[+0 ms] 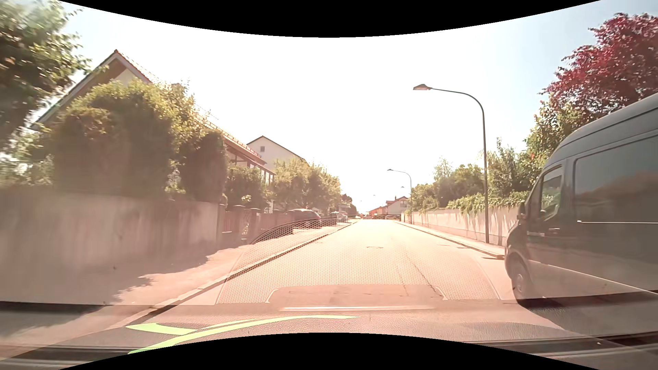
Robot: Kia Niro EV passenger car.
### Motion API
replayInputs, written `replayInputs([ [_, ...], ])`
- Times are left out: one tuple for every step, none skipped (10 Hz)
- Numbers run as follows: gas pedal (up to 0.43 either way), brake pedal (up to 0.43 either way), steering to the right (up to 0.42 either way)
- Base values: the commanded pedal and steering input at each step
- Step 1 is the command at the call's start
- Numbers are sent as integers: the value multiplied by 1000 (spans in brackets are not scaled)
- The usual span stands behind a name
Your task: Follow the waypoints while adhering to traffic rules and regulations
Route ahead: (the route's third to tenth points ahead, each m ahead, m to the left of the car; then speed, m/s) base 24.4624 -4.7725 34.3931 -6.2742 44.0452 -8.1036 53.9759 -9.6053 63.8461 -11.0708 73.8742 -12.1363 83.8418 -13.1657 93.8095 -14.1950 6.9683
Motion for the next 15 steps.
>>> replayInputs([
  [331, 0, 89],
  [331, 0, 89],
  [331, 0, 89],
  [331, 0, 89],
  [331, 0, 89],
  [331, 0, 89],
  [331, 0, 89],
  [331, 0, 87],
  [331, 0, 84],
  [331, 0, 79],
  [331, 0, 69],
  [331, 0, 61],
  [331, 0, 52],
  [331, 0, 43],
  [331, 0, 36],
])
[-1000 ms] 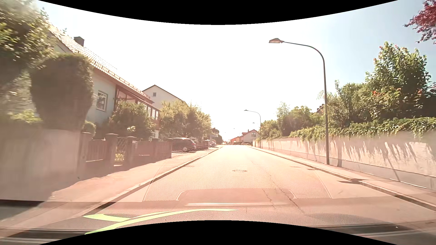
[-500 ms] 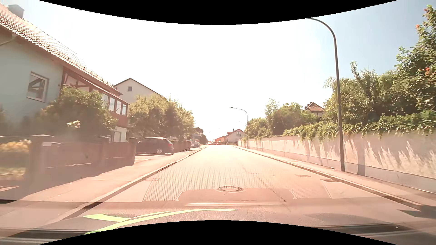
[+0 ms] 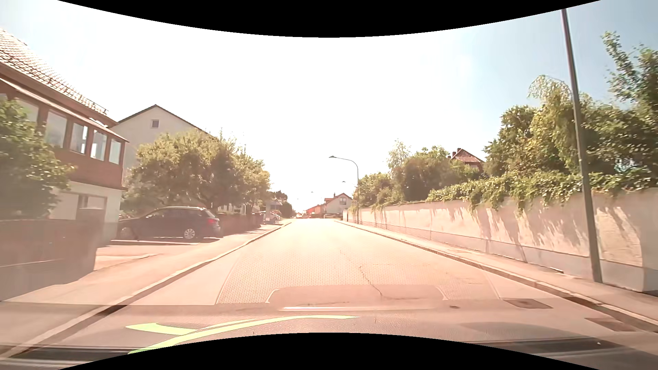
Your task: Follow the waypoints while adhering to traffic rules and regulations
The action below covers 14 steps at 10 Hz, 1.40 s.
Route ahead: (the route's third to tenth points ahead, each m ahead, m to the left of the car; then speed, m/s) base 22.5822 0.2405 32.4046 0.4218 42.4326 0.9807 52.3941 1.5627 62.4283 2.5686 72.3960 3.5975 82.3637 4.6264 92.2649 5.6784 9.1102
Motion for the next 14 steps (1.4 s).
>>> replayInputs([
  [331, 0, 29],
  [331, 0, 21],
  [331, 0, 14],
  [331, 0, 9],
  [331, 0, 5],
  [331, 0, 0],
  [331, 0, -2],
  [331, 0, -2],
  [331, 0, -2],
  [331, 0, -2],
  [331, 0, -2],
  [331, 0, -2],
  [331, 0, -3],
  [339, 0, -5],
])
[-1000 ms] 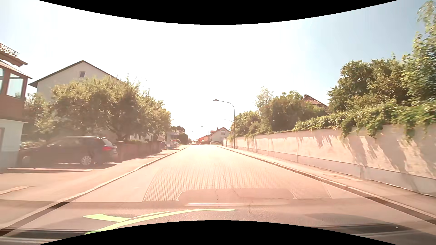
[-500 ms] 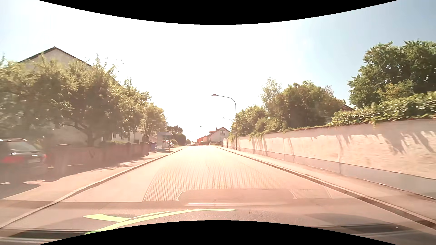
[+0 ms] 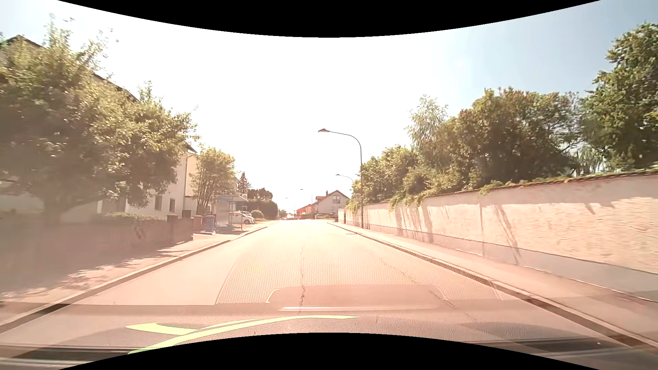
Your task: Follow the waypoints while adhering to traffic rules and regulations
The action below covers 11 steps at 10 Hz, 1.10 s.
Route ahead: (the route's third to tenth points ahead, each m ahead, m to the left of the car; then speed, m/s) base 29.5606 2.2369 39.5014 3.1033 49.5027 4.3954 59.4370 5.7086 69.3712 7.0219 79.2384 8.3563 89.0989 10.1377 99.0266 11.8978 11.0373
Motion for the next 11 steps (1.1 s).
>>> replayInputs([
  [350, 0, -10],
  [358, 0, -11],
  [370, 0, -12],
  [378, 0, -12],
  [378, 0, -12],
  [378, 0, -12],
  [378, 0, -12],
  [378, 0, -12],
  [378, 0, -12],
  [378, 0, -12],
  [378, 0, -12],
])
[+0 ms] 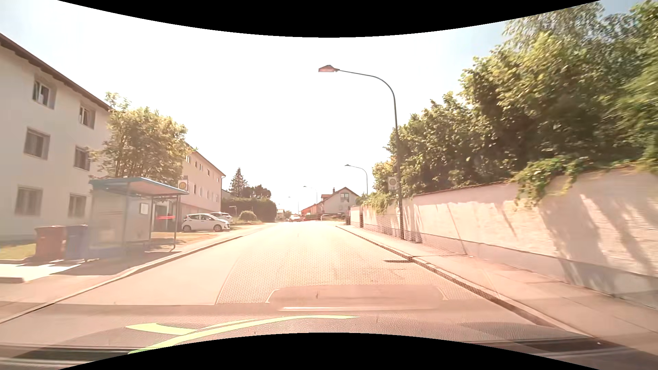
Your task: Follow the waypoints while adhering to traffic rules and regulations
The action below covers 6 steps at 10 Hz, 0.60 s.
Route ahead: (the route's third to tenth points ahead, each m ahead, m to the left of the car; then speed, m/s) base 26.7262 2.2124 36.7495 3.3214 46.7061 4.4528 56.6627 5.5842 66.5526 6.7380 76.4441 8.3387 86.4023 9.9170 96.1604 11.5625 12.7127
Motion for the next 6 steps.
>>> replayInputs([
  [370, 0, -12],
  [358, 0, -12],
  [350, 0, -12],
  [319, 0, -12],
  [240, 0, -12],
  [157, 0, -13],
])
